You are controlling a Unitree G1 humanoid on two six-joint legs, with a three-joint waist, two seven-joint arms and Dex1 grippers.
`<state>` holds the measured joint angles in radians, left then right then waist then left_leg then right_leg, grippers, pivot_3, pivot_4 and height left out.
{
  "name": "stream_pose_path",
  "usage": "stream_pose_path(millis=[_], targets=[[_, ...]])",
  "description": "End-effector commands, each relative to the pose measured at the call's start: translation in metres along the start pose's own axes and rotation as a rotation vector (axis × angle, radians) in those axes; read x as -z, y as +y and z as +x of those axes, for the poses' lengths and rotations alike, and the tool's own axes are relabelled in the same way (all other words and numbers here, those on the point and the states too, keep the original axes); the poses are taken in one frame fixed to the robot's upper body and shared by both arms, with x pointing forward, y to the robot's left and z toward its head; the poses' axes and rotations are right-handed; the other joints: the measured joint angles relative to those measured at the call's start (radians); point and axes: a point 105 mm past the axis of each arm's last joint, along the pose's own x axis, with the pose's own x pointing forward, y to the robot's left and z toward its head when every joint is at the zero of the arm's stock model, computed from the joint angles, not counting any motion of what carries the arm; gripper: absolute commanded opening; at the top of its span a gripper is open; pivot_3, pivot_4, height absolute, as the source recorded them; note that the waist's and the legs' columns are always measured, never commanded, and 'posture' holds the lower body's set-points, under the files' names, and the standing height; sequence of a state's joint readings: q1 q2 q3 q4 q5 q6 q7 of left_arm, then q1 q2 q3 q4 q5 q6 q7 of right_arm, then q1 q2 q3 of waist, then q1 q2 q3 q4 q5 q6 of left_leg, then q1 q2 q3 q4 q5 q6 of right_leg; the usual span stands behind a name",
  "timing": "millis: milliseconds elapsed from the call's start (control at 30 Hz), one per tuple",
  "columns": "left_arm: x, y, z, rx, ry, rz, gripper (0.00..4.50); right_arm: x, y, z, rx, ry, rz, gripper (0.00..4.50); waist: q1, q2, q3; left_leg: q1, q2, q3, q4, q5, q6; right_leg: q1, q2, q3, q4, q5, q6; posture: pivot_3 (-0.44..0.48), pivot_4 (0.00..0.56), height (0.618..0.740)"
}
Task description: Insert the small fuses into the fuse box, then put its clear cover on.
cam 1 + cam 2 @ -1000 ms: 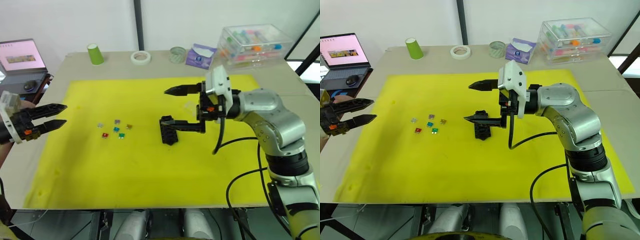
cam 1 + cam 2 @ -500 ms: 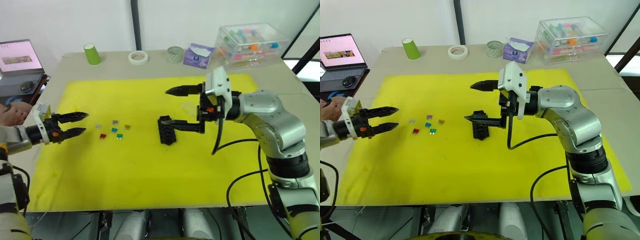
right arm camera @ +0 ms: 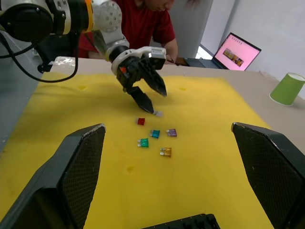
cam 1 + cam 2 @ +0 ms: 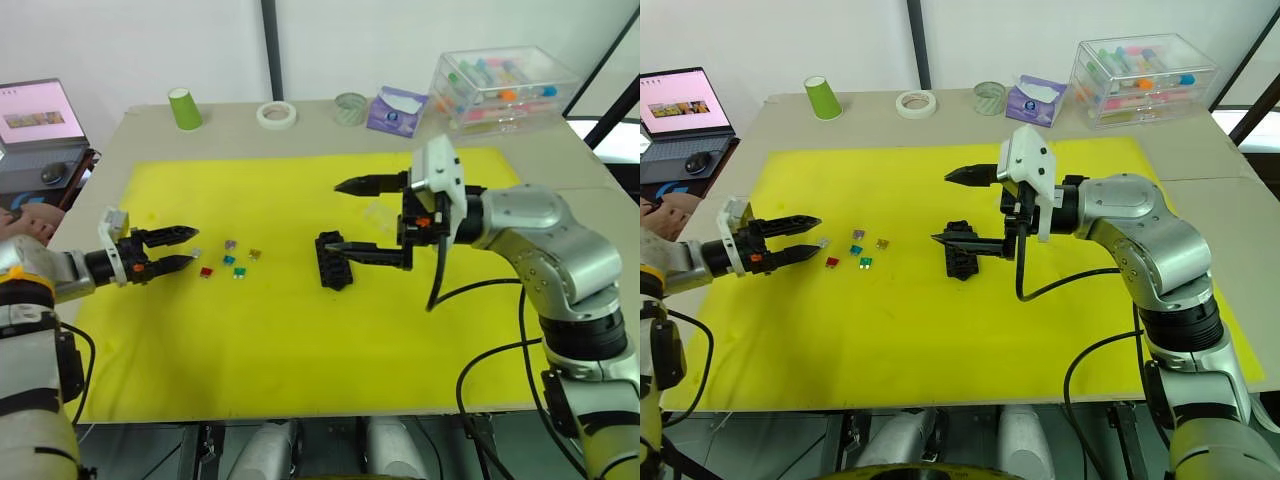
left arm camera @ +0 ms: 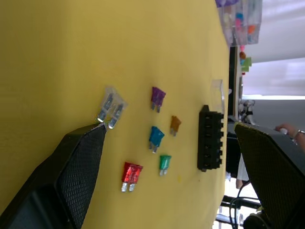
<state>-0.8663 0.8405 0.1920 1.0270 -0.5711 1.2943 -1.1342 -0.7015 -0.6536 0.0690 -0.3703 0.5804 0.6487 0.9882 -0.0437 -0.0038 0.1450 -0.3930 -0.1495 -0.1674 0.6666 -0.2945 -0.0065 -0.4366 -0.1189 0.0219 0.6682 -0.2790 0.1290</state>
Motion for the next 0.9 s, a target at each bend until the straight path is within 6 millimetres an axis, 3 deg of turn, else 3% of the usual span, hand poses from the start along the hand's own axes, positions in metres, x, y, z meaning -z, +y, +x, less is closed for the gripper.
stream_pose_path(millis=[33,300,567,900], targets=[[-0.01,-0.005,-0.003,-0.002,-0.03,0.046,4.49,-0.018,0.0,-0.004,0.006,-0.028,-0.058,4.48,0.0,0.0,0.0,0.0,0.0,0.0,0.0,0.0,0.0,0.0,0.0,0.0,0.0,0.0,0.0,0.0,0.15,0.74],[-0.015,-0.01,-0.009,0.001,-0.037,0.063,4.49,-0.018,0.001,-0.006,0.016,-0.02,-0.048,4.48,-0.001,0.0,0.0,0.0,0.0,0.0,0.0,0.0,0.0,0.0,0.0,0.0,0.0,0.0,0.0,0.0,0.15,0.74],[-0.014,-0.002,-0.014,-0.045,-0.021,0.085,4.49,-0.02,0.001,-0.006,0.02,-0.024,-0.049,4.48,-0.001,0.0,0.0,0.0,0.0,0.0,0.0,0.0,0.0,0.0,0.0,0.0,0.0,0.0,0.0,0.0,0.15,0.74],[-0.01,0.002,0.005,-0.035,-0.005,0.081,4.49,-0.021,0.0,-0.007,0.026,-0.02,-0.046,4.48,0.003,0.0,0.0,0.0,0.0,0.0,0.0,0.0,0.0,0.0,0.0,0.0,0.0,0.0,0.0,0.0,0.15,0.74]])
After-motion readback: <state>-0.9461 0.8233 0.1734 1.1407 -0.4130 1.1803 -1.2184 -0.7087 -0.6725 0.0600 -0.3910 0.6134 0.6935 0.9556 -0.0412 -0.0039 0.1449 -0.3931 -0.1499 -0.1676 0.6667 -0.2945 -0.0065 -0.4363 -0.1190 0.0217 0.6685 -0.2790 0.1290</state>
